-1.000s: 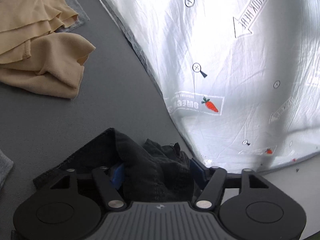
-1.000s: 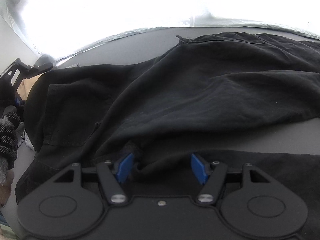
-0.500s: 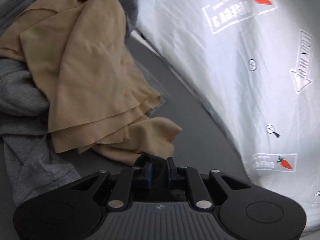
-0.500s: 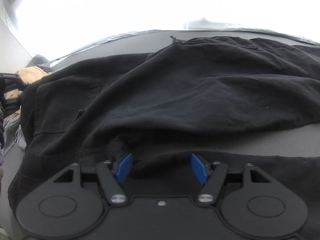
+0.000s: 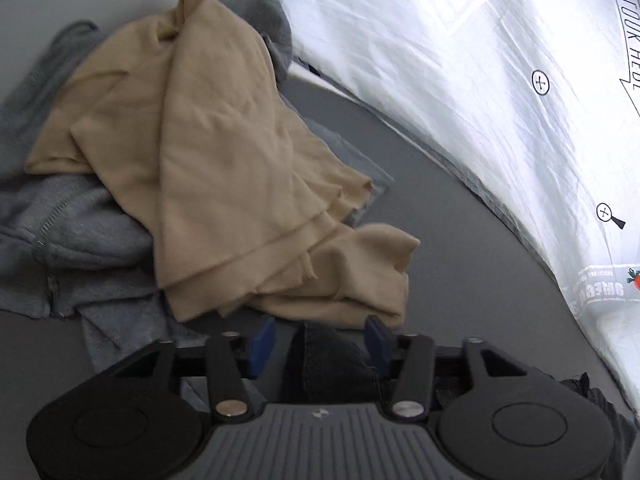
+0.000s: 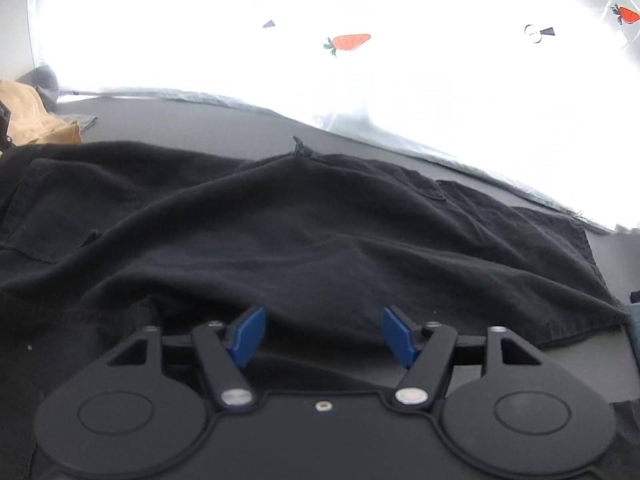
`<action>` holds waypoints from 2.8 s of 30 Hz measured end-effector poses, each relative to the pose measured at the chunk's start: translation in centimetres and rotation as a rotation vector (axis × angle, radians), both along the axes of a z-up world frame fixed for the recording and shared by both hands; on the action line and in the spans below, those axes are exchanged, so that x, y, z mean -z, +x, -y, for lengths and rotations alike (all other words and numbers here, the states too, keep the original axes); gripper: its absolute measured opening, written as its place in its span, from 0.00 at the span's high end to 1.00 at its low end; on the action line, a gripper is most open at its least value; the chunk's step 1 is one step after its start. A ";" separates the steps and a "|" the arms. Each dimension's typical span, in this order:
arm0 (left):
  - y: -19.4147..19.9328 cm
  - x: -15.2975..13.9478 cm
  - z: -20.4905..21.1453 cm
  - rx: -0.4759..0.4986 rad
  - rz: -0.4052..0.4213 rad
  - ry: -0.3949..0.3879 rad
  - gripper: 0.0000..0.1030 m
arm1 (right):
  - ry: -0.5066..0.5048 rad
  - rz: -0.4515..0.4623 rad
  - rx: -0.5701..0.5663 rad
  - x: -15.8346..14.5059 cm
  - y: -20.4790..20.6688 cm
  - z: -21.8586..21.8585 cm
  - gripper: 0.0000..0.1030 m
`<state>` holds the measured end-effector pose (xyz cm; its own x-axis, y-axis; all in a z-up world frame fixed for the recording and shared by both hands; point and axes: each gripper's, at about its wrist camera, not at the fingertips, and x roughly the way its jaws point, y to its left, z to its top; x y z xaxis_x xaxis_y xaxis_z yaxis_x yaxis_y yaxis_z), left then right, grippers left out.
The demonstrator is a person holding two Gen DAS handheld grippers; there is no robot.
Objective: Fold clothes
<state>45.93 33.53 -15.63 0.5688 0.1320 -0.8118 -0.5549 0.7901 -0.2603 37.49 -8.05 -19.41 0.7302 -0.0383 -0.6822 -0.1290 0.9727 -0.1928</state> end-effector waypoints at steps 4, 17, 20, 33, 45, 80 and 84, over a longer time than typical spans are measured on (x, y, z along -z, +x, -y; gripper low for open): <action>-2.1 -3.5 -0.3 0.022 0.113 0.084 0.15 | 0.028 0.016 -0.025 -0.3 1.6 0.0 0.77; 0.1 4.6 10.8 0.470 -0.008 0.096 0.47 | -0.021 -0.090 0.039 4.3 4.2 0.3 0.66; 0.9 5.6 8.9 0.402 -0.022 0.061 0.55 | -0.021 -0.094 0.139 4.4 3.6 3.5 0.64; 2.7 5.3 9.4 0.391 -0.102 0.096 0.53 | 0.054 0.024 0.247 3.5 9.8 7.0 0.65; 3.5 5.1 10.4 0.309 -0.157 0.111 0.50 | 0.042 -0.018 0.817 3.5 7.1 30.7 0.55; -0.7 1.4 23.5 0.467 -0.102 0.114 0.27 | 0.016 0.036 0.434 2.9 8.2 34.1 0.76; -5.6 -0.1 22.3 0.432 -0.056 0.189 0.15 | 0.290 0.018 0.641 0.5 0.4 33.4 0.56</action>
<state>40.33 11.24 -15.52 0.5603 0.0410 -0.8273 -0.1741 0.9823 -0.0693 37.89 -41.45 -19.88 0.6359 -0.2833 -0.7179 0.4877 0.8684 0.0893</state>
